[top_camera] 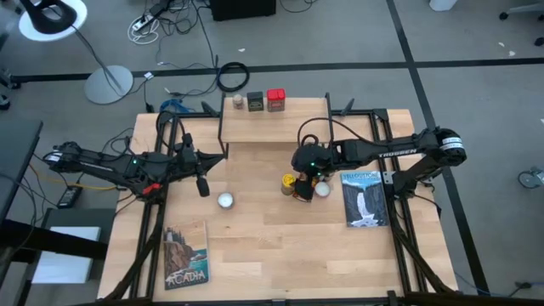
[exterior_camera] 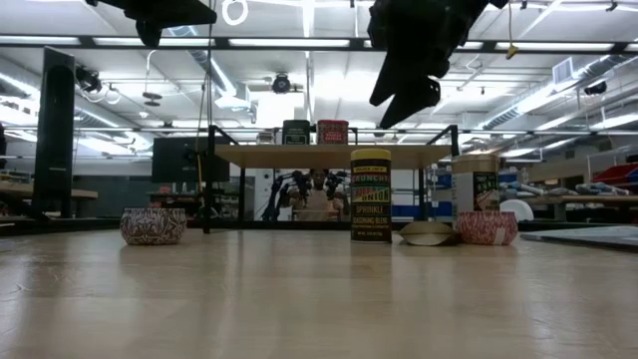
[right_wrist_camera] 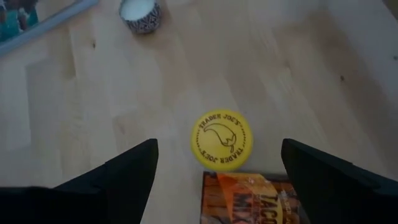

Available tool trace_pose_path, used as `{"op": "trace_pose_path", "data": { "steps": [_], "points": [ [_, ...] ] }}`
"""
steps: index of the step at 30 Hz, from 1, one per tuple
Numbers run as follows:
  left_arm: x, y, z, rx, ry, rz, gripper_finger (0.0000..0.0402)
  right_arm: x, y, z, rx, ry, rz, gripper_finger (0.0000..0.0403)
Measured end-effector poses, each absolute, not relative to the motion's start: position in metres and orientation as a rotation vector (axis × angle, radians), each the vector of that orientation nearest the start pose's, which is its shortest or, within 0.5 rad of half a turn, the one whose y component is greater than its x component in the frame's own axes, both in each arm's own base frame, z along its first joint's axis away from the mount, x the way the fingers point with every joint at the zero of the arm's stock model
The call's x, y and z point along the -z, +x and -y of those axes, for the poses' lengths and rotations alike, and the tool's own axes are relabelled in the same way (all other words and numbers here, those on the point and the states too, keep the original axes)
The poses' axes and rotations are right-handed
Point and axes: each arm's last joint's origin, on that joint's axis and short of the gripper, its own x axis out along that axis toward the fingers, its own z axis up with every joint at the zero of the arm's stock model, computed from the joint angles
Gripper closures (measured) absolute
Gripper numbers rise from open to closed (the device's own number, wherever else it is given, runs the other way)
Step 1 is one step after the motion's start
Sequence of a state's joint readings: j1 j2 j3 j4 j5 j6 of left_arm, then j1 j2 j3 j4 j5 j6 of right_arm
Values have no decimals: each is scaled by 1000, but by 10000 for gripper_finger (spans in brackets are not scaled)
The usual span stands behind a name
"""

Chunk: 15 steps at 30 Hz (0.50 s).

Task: Shelf spices
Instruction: Put the yellow seasoning bottle on the shelf

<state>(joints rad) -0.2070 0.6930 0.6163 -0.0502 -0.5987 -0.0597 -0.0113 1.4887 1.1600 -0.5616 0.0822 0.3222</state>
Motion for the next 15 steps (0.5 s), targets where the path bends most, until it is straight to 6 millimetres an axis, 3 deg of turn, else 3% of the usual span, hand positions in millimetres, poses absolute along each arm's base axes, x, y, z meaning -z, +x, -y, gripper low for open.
{"op": "trace_pose_path", "data": {
  "steps": [15],
  "points": [
    [-302,157,16,-394,-10,-106,401,-252,311,7,272,297,-815,63]
  ]
}}
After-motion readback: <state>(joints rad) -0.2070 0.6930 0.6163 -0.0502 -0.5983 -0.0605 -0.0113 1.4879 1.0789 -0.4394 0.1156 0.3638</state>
